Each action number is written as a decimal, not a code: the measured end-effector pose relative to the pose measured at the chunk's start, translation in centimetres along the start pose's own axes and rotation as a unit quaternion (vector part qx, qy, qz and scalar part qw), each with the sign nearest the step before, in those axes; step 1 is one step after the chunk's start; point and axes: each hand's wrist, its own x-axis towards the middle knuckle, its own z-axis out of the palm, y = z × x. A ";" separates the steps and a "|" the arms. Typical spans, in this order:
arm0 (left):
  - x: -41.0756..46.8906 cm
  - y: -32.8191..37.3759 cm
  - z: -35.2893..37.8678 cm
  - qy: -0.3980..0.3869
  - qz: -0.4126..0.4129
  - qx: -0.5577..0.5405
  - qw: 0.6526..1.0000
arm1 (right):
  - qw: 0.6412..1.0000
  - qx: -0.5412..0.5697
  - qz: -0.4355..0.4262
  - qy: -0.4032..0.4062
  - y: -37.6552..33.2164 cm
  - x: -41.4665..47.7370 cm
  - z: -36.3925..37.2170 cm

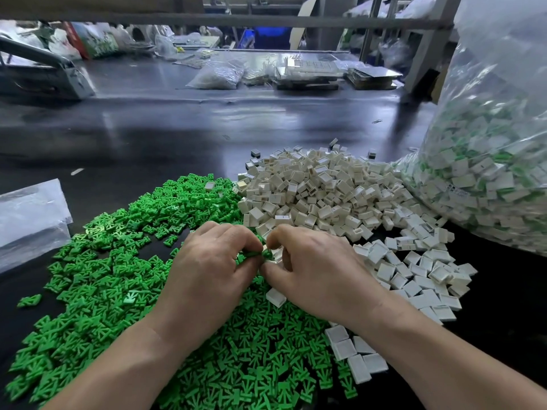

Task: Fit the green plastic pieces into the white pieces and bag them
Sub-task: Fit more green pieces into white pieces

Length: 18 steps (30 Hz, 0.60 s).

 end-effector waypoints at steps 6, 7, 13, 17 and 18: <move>-0.2 0.0 -0.3 0.011 -0.028 -0.079 0.996 | 0.999 0.031 -0.023 -0.014 -0.1 -0.3 -0.7; -0.3 0.0 -0.3 0.005 -0.050 -0.104 0.993 | 0.999 0.039 -0.020 -0.012 -0.1 -0.3 -0.7; -0.1 0.8 -1.1 -0.022 -0.152 -0.264 0.952 | 0.989 0.147 -0.008 0.019 -0.2 -0.8 -0.8; 0.0 1.0 -1.2 -0.010 -0.199 -0.337 0.920 | 0.964 0.265 0.033 -0.009 -0.4 -0.9 -1.0; -0.1 0.9 -1.2 -0.010 -0.205 -0.339 0.918 | 0.950 0.308 0.049 -0.028 -0.3 -0.9 -1.2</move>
